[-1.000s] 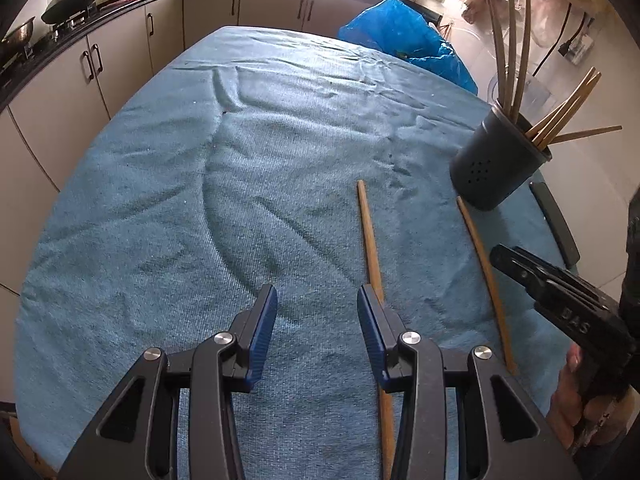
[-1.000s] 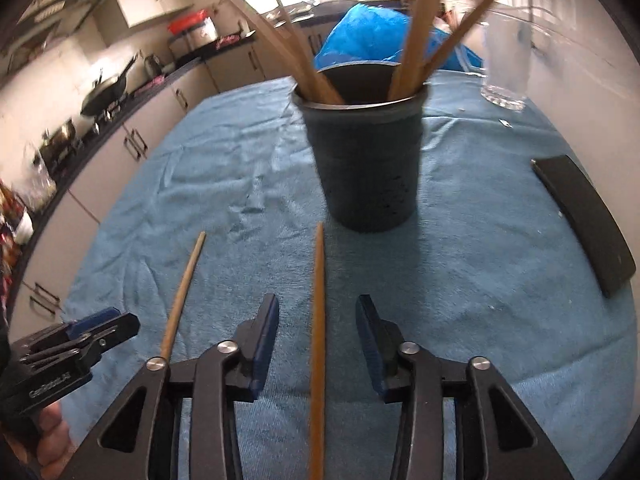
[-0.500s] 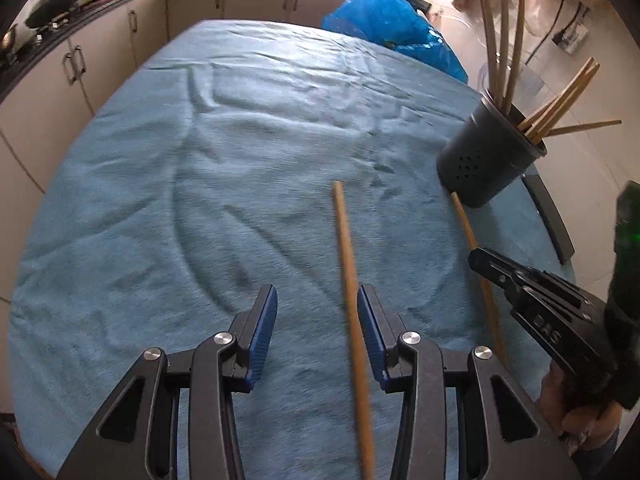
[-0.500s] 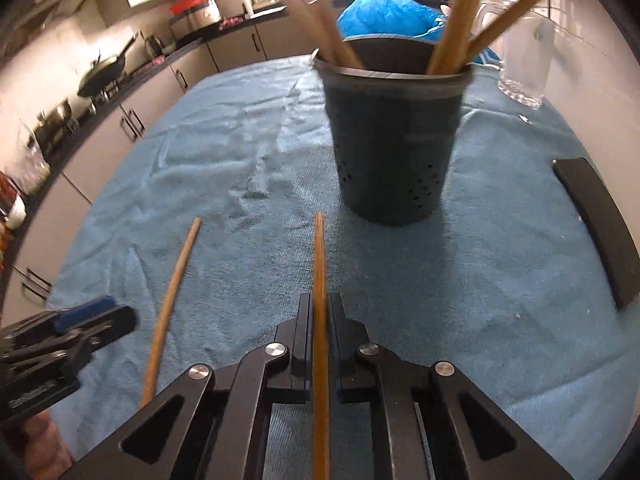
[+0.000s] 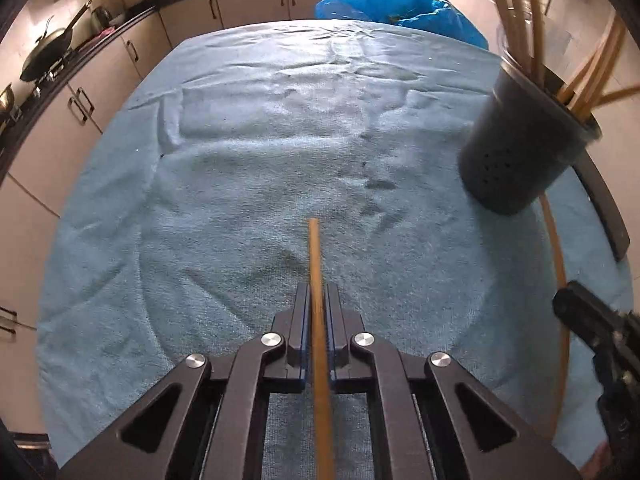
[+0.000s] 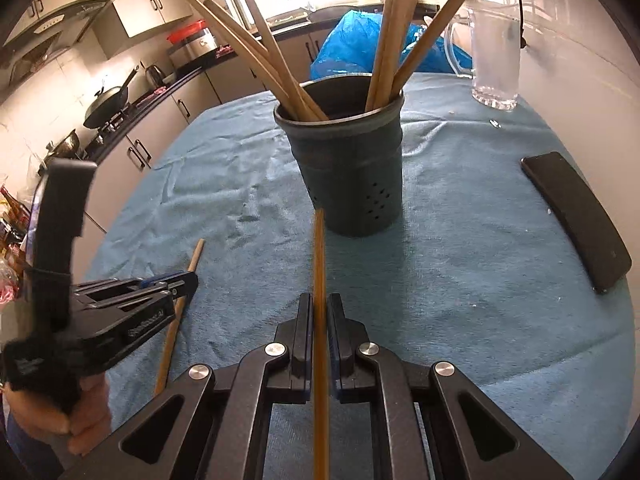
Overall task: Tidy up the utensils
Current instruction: 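Close the left tool on a chopstick while the right tool grasps another chopstick, then lift both chopsticks upright and carry them over the black holder cup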
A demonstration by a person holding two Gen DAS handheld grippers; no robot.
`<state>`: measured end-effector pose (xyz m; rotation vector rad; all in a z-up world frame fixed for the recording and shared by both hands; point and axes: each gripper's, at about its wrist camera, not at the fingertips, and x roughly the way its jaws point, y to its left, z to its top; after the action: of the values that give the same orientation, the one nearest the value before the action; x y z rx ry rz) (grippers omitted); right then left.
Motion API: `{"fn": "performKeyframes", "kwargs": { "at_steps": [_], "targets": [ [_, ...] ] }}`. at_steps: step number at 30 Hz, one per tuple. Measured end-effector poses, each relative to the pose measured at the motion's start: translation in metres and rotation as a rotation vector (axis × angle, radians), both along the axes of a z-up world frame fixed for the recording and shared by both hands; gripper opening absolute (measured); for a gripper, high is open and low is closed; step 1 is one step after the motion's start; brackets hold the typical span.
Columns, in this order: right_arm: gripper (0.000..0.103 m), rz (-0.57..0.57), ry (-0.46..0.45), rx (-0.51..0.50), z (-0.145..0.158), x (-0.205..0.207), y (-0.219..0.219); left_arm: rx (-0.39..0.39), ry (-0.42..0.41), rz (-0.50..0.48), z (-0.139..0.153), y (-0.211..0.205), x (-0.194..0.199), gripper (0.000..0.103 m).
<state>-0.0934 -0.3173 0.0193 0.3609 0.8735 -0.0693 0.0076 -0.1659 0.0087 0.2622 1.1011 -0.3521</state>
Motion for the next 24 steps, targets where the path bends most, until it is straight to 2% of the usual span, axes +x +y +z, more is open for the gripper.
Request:
{"fn": "performKeyframes", "kwargs": {
  "at_steps": [4, 11, 16, 24],
  "targets": [
    [0.008, 0.004, -0.044, -0.003, 0.011, -0.008, 0.001, -0.074, 0.008, -0.020, 0.007, 0.010, -0.012, 0.006],
    [0.008, 0.001, -0.195, -0.007, 0.044, -0.026, 0.005, -0.149, -0.177, -0.017, 0.062, 0.031, -0.043, 0.006],
    [0.008, -0.004, -0.310, -0.021, 0.072, -0.042, 0.013, -0.199, -0.259, -0.012, 0.096, 0.045, -0.060, 0.006],
    [0.008, -0.002, -0.354, -0.041, 0.087, -0.052, 0.021, -0.243, -0.319, -0.009, 0.123, 0.056, -0.078, 0.006]
  ]
}}
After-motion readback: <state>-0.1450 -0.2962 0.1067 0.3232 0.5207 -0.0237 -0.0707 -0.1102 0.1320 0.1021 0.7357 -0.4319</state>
